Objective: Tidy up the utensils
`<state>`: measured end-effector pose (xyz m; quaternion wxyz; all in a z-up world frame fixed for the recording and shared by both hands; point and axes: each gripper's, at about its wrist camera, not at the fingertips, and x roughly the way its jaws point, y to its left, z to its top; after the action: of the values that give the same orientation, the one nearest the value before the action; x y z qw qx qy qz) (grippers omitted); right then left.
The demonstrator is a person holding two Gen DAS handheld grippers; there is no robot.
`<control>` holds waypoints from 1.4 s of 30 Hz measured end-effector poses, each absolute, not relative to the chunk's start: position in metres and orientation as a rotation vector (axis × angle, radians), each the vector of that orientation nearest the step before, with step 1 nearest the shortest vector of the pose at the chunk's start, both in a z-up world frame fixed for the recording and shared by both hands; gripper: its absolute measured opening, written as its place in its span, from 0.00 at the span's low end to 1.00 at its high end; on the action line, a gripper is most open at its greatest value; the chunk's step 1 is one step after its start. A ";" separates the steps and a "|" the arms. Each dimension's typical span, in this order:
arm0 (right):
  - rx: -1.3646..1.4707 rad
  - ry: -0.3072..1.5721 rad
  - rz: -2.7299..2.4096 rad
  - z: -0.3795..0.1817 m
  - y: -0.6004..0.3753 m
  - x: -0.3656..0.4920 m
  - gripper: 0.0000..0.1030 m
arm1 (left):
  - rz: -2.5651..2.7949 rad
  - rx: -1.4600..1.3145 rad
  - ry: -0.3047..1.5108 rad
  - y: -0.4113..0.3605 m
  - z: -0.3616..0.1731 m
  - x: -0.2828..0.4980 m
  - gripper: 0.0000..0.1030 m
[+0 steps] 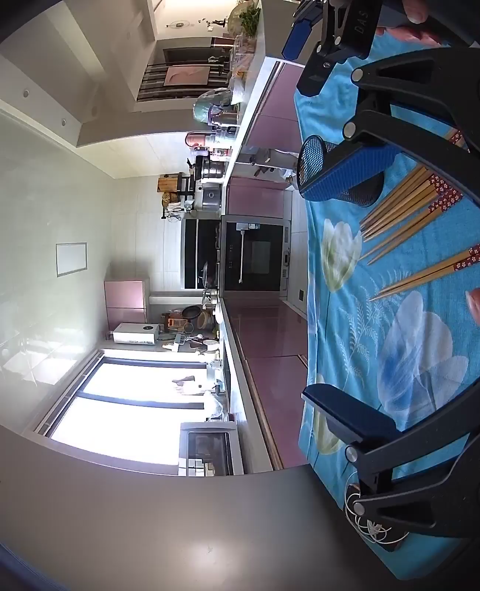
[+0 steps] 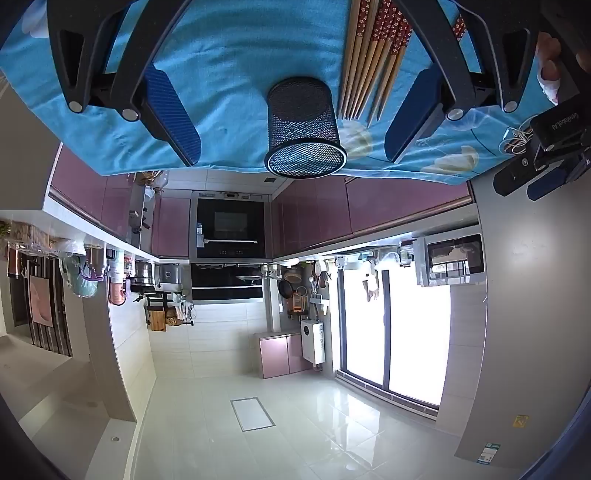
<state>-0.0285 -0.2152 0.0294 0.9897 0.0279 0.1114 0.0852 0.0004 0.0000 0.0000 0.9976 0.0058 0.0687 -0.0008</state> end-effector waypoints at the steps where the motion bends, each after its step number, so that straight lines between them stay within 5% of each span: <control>1: 0.059 0.221 0.172 0.029 -0.215 -0.029 0.94 | -0.002 0.012 0.139 0.000 0.000 0.001 0.95; 42: 0.055 0.219 0.170 0.029 -0.212 -0.031 0.94 | -0.022 -0.008 0.153 0.000 -0.002 -0.001 0.95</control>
<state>-0.0311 -0.2118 0.0293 0.9900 0.0272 0.1090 0.0848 -0.0008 -0.0002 -0.0017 0.9970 -0.0040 0.0767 -0.0112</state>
